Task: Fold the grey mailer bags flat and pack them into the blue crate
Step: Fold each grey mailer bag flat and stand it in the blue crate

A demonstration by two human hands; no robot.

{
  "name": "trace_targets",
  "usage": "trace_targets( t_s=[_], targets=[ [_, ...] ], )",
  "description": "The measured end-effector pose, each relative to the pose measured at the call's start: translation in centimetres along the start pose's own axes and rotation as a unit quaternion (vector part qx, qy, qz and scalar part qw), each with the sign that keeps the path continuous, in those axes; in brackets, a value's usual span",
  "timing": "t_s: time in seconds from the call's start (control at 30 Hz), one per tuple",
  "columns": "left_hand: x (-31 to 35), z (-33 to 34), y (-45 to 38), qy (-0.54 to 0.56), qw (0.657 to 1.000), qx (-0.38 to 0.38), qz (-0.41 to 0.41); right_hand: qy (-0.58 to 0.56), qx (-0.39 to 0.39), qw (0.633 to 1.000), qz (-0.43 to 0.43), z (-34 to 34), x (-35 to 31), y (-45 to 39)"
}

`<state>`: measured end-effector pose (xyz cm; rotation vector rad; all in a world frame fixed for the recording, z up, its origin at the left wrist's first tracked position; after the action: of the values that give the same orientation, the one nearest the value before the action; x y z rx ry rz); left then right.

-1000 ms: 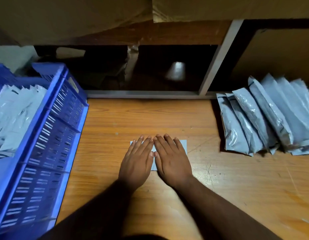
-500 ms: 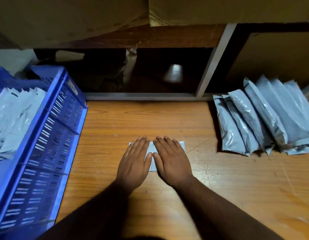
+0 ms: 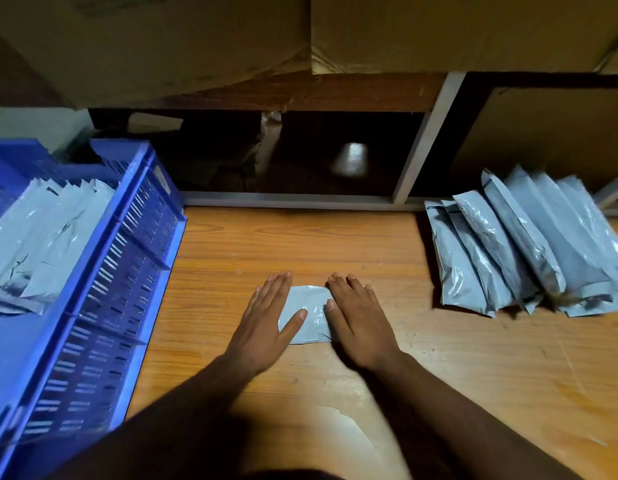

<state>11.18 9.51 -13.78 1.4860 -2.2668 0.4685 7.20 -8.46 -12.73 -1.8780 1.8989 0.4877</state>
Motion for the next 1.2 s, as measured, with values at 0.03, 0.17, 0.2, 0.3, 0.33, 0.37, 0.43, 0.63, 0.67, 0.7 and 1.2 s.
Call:
trace_targets(
  t_s=[0.03, 0.17, 0.2, 0.3, 0.33, 0.37, 0.43, 0.63, 0.67, 0.7, 1.2],
  targets=[
    [-0.1, -0.6, -0.1, 0.024, 1.000, 0.007, -0.002, -0.015, 0.007, 1.000, 0.013, -0.6, 0.0, -0.4],
    [1.5, -1.8, -1.6, 0.002, 0.999, 0.045, 0.030, 0.045, 0.029, 0.998, -0.021, -1.0, -2.3, -2.0],
    [2.0, -1.2, -1.8, -0.003, 0.999, 0.038, 0.039, 0.058, 0.014, 0.997, -0.040, -0.1, -2.9, -2.1],
    [3.3, 1.0, -1.7, -0.041, 0.998, 0.022, 0.052, 0.105, 0.000, 0.992, -0.065, 2.0, -3.3, -1.6],
    [3.3, 1.2, -1.5, -0.051, 0.997, 0.036, 0.050, 0.116, 0.006, 0.991, -0.065, 2.2, -3.1, -1.6],
    [3.3, 1.2, -1.3, -0.062, 0.995, 0.058, 0.052, 0.127, 0.009, 0.990, -0.067, 2.3, -3.0, -1.6],
    [3.4, 1.2, -1.1, -0.082, 0.990, 0.095, 0.060, 0.144, 0.010, 0.987, -0.069, 2.5, -3.0, -1.7],
    [3.5, 1.5, -1.3, -0.087, 0.982, 0.142, 0.084, 0.169, -0.011, 0.983, -0.065, 3.2, -2.9, -2.3],
    [3.5, 1.4, -1.4, -0.086, 0.983, 0.138, 0.080, 0.170, -0.013, 0.983, -0.065, 3.2, -3.0, -2.3],
    [3.6, 1.3, -1.5, -0.084, 0.985, 0.131, 0.075, 0.169, -0.013, 0.983, -0.065, 3.2, -3.0, -2.3],
    [1.2, 0.7, -0.7, -0.053, 0.997, -0.001, 0.055, 0.109, 0.021, 0.994, -0.001, 0.8, 0.3, 0.2]
  ],
)
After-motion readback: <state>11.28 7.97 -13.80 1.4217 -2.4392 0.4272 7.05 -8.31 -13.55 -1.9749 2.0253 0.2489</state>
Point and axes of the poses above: each hand's wrist, its own y-axis away from the middle knuckle, its own z-axis out of the palm, x = y × z, the point moved 8 cm from there along -y, towards the middle knuckle, and after that the axes turned 7 degrees about x, right-handed, at the moved point
